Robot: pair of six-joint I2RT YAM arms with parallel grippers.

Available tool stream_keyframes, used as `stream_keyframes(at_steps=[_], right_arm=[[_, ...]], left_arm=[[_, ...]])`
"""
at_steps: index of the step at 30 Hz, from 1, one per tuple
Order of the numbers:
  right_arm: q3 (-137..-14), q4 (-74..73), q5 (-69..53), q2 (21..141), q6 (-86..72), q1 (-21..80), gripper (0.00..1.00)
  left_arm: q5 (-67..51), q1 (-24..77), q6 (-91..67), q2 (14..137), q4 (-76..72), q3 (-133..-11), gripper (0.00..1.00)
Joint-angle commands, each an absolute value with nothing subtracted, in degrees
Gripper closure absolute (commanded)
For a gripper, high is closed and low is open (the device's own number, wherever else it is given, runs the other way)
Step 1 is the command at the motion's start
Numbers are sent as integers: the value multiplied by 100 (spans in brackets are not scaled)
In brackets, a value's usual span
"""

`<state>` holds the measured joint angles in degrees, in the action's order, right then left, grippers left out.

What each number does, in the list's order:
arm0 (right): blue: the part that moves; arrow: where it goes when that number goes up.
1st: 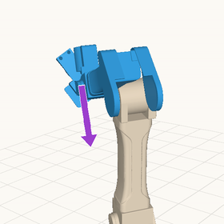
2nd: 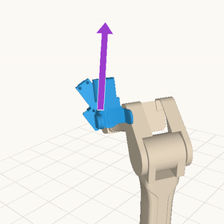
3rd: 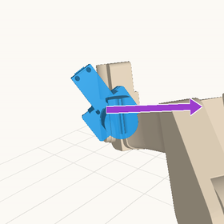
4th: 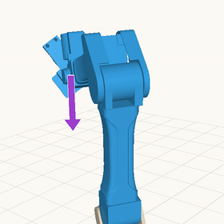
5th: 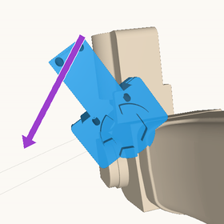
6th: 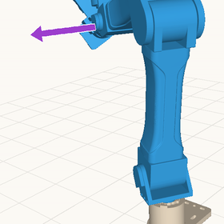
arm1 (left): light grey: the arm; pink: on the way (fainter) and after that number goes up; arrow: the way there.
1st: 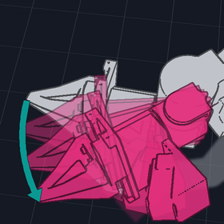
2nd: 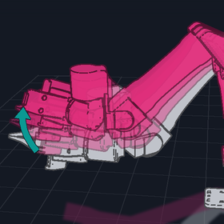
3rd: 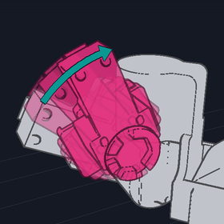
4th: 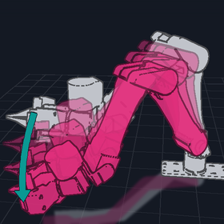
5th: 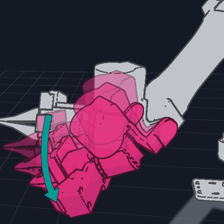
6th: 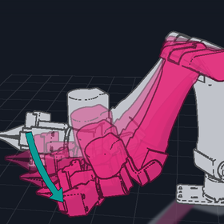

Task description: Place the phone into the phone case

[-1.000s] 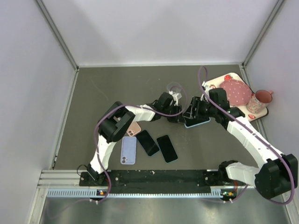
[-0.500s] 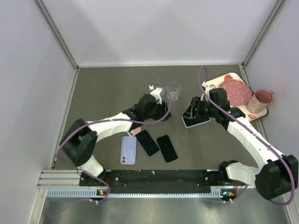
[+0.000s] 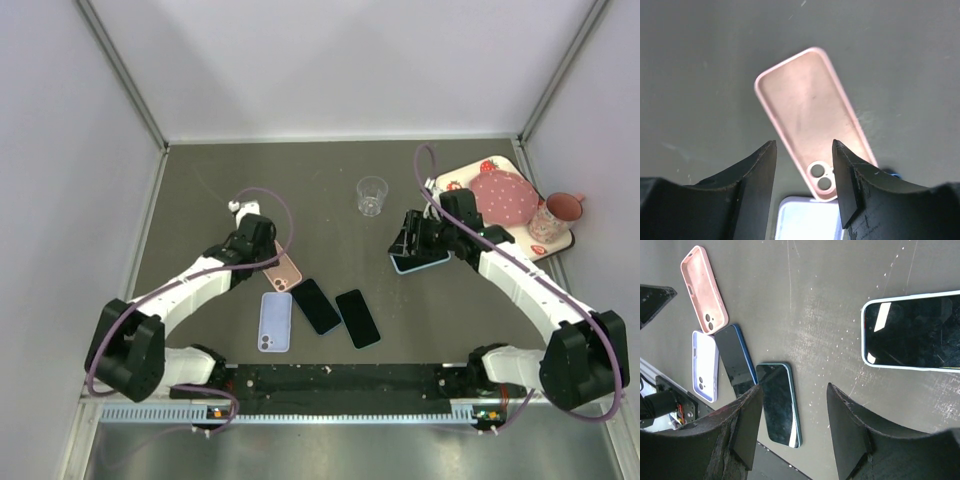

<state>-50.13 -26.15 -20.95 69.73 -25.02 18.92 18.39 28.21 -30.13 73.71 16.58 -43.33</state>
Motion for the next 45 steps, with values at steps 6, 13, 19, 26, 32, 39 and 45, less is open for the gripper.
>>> stream_keyframes(at_steps=[6, 13, 19, 26, 32, 39, 45], right_arm=[[-5107, -2347, -2206, 6987, -2382, 1854, 46], [-4992, -2347, -2136, 6961, -2382, 1846, 46], [-4957, -2355, -1986, 6882, -2373, 1846, 46], [-4852, -2399, -1767, 6785, -2347, 1846, 46], [-4825, -2452, -1653, 6732, -2329, 1846, 46], [-4773, -2452, -1565, 6715, -2303, 1828, 46], [-4729, -2514, -1486, 6627, -2303, 1828, 46]], left_arm=[[1564, 2479, -3533, 7989, 1951, -4324, 46], [1504, 2312, -3516, 8586, 1855, -4350, 55], [1503, 2303, -3350, 9079, 1740, -4622, 86], [634, 2469, -2489, 9211, 1293, -5185, 100], [737, 3154, -1777, 9167, 1195, -5923, 100], [984, 4112, -477, 10105, 1538, -7319, 100], [1327, 4570, -79, 10880, 1837, -7927, 99]])
